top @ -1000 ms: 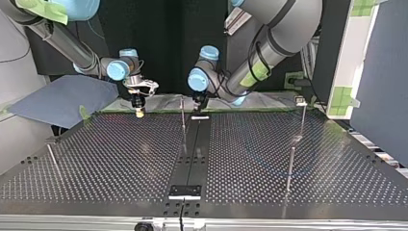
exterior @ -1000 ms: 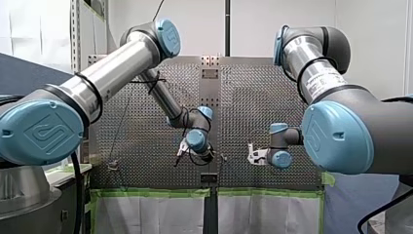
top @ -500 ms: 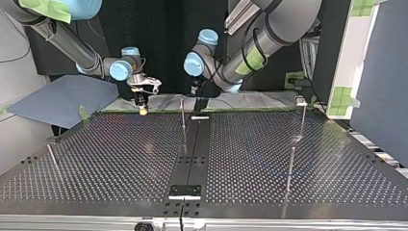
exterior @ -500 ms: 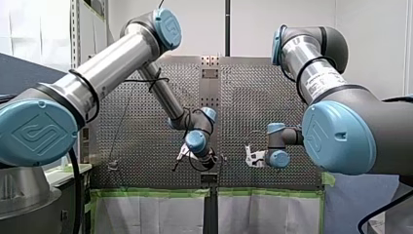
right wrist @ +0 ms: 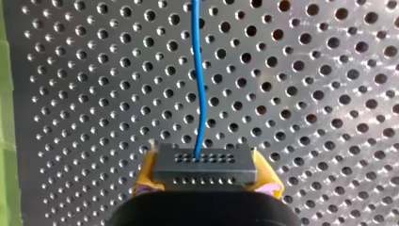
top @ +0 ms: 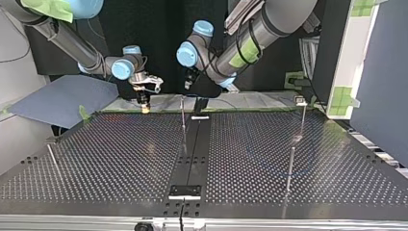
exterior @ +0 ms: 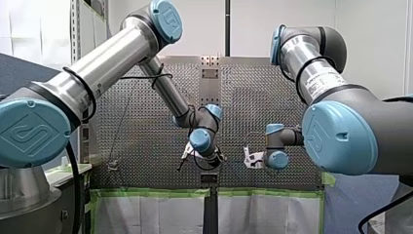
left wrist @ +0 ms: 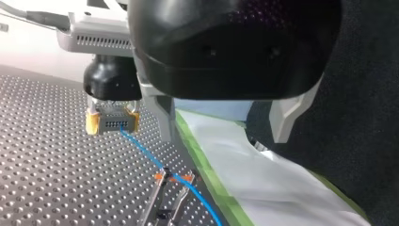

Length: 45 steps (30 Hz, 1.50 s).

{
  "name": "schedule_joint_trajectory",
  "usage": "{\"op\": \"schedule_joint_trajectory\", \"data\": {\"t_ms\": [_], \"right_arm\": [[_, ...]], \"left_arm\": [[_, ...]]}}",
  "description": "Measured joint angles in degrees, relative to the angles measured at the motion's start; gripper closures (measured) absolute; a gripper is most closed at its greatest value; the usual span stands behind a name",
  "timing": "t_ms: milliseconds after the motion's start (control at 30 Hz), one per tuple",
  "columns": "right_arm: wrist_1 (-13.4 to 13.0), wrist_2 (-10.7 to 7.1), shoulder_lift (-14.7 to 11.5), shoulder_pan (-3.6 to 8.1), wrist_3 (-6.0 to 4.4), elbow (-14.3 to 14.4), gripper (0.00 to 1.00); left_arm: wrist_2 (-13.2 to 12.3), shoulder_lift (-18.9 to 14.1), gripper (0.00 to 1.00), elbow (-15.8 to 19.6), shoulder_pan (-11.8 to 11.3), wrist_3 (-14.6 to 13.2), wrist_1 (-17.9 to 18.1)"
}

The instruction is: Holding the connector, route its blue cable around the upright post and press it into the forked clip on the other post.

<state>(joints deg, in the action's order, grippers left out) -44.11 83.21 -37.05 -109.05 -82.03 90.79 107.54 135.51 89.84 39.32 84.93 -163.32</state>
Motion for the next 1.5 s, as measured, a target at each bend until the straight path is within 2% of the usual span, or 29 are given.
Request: {"op": "schedule_joint_trajectory", "data": {"t_ms": [233,533,800,1067,1500], "right_arm": [[-0.19,0.06,-0.01,-0.13,0.01,0.60,1.00],[-2.22,0.08,0.03,-0.04,-0.20,2.56,1.00],[-2.67,0.04,0.05,0.23,-0.79,2.67,1.00],[-2.83,-0.19,0.06,0.30,-1.38,2.66,1.00],[-2.85,-0.13,0.07,0.37,-1.43,2.69,1.00]], "left_arm": [[1.30,0.01,0.00,0.00,0.25,0.21,0.01],[1.91,-0.02,0.00,0.00,0.21,0.32,0.01],[1.92,0.01,0.00,-0.02,-0.05,0.43,0.10],[1.94,0.00,0.00,-0.04,0.07,1.68,1.17],[1.98,0.01,0.00,-0.04,0.33,2.69,1.68]]}}
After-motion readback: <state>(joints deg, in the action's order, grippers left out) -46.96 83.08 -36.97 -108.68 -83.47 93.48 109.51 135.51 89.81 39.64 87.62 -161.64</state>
